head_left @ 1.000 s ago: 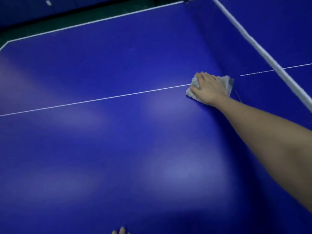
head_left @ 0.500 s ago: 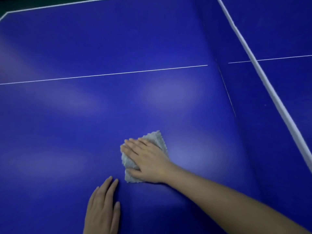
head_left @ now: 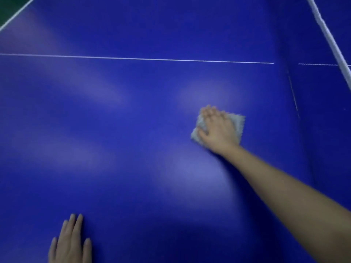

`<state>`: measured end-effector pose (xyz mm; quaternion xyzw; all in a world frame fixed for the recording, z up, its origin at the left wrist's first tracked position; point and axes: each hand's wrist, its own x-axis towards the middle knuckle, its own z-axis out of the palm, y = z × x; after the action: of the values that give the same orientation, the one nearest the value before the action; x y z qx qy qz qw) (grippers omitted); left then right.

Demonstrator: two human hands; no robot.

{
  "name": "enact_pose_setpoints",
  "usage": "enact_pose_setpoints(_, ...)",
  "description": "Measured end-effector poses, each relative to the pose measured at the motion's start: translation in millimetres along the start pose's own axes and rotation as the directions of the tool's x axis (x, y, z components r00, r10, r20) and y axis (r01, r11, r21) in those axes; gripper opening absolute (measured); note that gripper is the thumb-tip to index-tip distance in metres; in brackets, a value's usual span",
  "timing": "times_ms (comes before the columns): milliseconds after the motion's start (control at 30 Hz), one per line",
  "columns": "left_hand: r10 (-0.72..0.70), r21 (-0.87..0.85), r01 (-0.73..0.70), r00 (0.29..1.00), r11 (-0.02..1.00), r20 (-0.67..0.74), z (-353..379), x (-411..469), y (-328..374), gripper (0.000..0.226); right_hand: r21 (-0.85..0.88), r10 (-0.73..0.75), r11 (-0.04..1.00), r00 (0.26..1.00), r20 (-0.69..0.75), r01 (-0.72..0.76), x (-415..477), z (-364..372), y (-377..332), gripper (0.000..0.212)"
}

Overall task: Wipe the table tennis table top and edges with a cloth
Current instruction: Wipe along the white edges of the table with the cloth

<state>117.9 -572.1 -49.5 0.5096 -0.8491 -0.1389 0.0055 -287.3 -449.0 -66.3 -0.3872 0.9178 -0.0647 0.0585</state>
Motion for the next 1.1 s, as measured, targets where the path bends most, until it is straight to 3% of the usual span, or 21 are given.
enact_pose_setpoints(67, 0.048, 0.014, -0.047, 0.998, 0.999, -0.047, 7, -6, -6, 0.075, 0.026, -0.206, 0.978, 0.976, 0.071, 0.205, -41, 15, -66, 0.069)
enact_pose_setpoints(200, 0.099, 0.025, -0.098, 0.994, 0.995, -0.042, 12, -13, -21, 0.063, 0.093, -0.507, 0.862, 0.843, 0.179, 0.499, -156, 39, -172, 0.068)
enact_pose_setpoints(300, 0.131, 0.035, -0.130, 0.991, 0.991, -0.037, 16, -14, -26, 0.060, 0.035, -0.552, 0.828, 0.801, 0.230, 0.560, -254, 40, -199, 0.073)
enact_pose_setpoints(367, 0.143, 0.024, -0.142, 0.989, 0.990, -0.038, 15, -15, -26, 0.052, 0.073, -0.513, 0.856, 0.825, 0.238, 0.512, -299, 35, -194, 0.069)
enact_pose_setpoints(433, 0.236, 0.004, -0.236, 0.971, 0.972, -0.044, 12, -18, -28, 0.047, 0.077, -0.333, 0.943, 0.932, 0.142, 0.325, -322, 31, -176, 0.063)
enact_pose_setpoints(500, 0.445, -0.005, -0.445, 0.896, 0.896, -0.016, 5, -24, -39, 0.048, 0.088, 0.040, 0.995, 0.999, 0.036, -0.043, -332, 26, -152, 0.060)
enact_pose_setpoints(533, 0.553, -0.010, -0.553, 0.833, 0.833, 0.008, 0, -29, -47, 0.051, 0.096, 0.244, 0.966, 0.970, -0.006, -0.242, -335, 23, -141, 0.060)
enact_pose_setpoints(600, 0.697, -0.053, -0.695, 0.716, 0.717, 0.043, -13, -42, -72, 0.050, 0.118, 0.561, 0.826, 0.824, -0.080, -0.551, -337, 22, -131, 0.060)
enact_pose_setpoints(667, 0.769, -0.116, -0.761, 0.639, 0.638, 0.040, -26, -54, -101, 0.046, 0.144, 0.732, 0.680, 0.677, -0.081, -0.719, -330, 27, -142, 0.056)
enact_pose_setpoints(733, 0.806, -0.165, -0.795, 0.591, 0.583, 0.002, -37, -62, -133, 0.043, 0.158, 0.776, 0.629, 0.626, -0.078, -0.761, -313, 33, -172, 0.058)
enact_pose_setpoints(767, 0.815, -0.190, -0.803, 0.579, 0.565, -0.022, -42, -65, -146, 0.041, 0.145, 0.764, 0.645, 0.641, -0.078, -0.750, -301, 36, -192, 0.059)
enact_pose_setpoints(833, 0.814, -0.228, -0.801, 0.578, 0.554, -0.055, -49, -67, -164, 0.039, 0.101, 0.665, 0.746, 0.744, -0.063, -0.658, -276, 41, -236, 0.061)
enact_pose_setpoints(967, 0.826, -0.293, -0.800, 0.561, 0.524, -0.055, -62, -71, -188, 0.034, 0.061, 0.291, 0.954, 0.955, 0.055, -0.294, -272, 65, -341, 0.063)
enact_pose_setpoints(1034, 0.846, -0.317, -0.809, 0.533, 0.496, -0.036, -63, -73, -194, 0.034, 0.092, 0.129, 0.986, 0.987, 0.095, -0.138, -293, 76, -373, 0.064)
enact_pose_setpoints(1100, 0.856, -0.338, -0.804, 0.517, 0.489, 0.009, -60, -76, -194, 0.031, 0.117, 0.060, 0.991, 0.995, 0.080, -0.069, -318, 82, -378, 0.062)
